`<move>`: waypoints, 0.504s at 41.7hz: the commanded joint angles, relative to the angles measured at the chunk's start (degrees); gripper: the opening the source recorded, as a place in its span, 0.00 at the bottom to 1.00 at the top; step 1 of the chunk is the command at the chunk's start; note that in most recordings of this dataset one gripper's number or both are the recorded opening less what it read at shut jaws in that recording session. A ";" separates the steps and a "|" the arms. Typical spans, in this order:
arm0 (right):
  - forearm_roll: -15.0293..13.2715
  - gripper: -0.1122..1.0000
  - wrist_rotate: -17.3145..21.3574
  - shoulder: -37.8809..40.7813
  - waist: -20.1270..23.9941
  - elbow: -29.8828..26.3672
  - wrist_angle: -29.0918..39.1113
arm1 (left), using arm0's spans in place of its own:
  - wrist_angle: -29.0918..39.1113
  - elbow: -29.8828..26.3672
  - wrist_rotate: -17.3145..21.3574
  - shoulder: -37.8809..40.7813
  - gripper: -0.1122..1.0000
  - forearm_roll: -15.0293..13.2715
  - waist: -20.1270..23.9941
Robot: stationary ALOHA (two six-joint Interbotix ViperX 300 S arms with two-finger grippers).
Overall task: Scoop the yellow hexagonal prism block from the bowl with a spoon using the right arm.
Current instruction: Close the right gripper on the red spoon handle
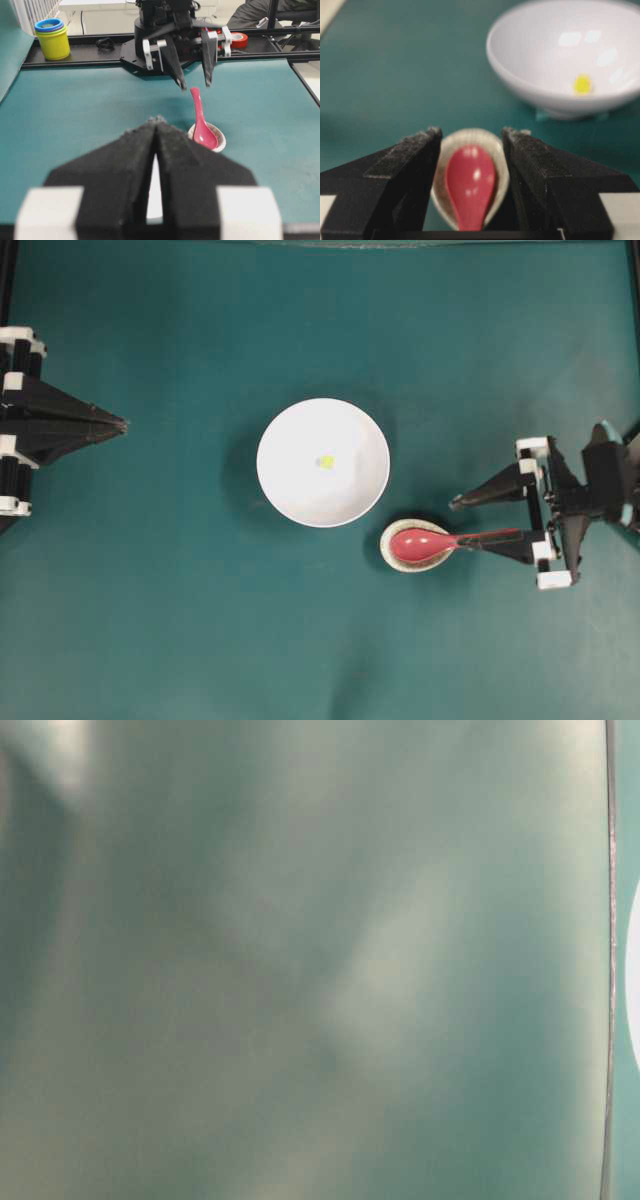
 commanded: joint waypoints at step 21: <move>5.19 0.62 -0.09 8.00 6.33 1.41 -2.37 | -0.79 -0.97 -0.09 0.44 0.10 0.18 0.18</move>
